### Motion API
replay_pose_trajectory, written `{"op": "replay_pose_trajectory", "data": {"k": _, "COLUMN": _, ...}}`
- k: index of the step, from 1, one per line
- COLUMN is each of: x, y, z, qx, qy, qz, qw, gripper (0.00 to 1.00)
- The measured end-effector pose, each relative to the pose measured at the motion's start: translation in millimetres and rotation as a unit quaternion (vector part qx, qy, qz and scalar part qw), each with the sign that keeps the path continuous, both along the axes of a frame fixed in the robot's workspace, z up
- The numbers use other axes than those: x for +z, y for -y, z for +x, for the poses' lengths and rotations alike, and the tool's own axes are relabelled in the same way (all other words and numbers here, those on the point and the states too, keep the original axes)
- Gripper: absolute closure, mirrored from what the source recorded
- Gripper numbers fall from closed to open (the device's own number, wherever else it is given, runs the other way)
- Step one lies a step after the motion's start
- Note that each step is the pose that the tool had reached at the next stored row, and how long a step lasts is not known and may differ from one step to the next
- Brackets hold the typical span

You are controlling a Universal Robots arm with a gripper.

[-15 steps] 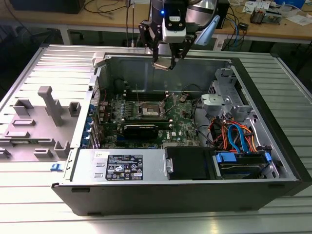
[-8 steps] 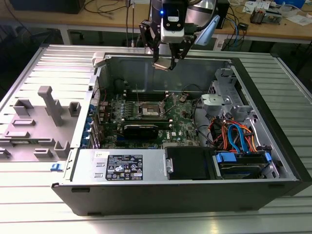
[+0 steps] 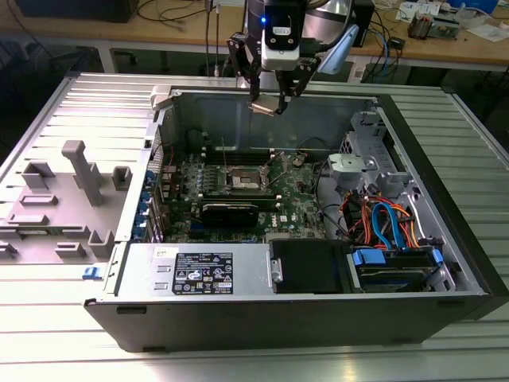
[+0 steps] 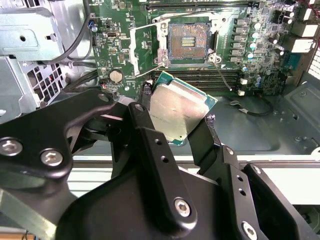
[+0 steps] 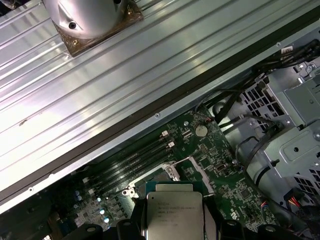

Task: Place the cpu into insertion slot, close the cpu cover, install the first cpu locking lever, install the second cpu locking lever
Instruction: 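Place the cpu into insertion slot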

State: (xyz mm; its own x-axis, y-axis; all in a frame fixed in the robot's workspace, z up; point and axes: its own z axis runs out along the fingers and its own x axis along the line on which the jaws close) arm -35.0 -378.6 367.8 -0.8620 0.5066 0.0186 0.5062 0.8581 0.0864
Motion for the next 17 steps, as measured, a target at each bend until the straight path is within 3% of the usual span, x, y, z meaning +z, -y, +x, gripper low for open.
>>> {"op": "replay_pose_trajectory", "data": {"k": 10, "x": 0.0, "y": 0.4, "z": 0.0, "qx": -0.006, "qy": 0.0000, "qz": 0.0000, "qw": 1.0000, "gripper": 0.45}}
{"op": "replay_pose_trajectory", "data": {"k": 17, "x": -0.3, "y": 0.8, "z": 0.0, "qx": -0.039, "qy": 0.0000, "qz": -0.0001, "qw": 0.9992, "gripper": 0.45}}
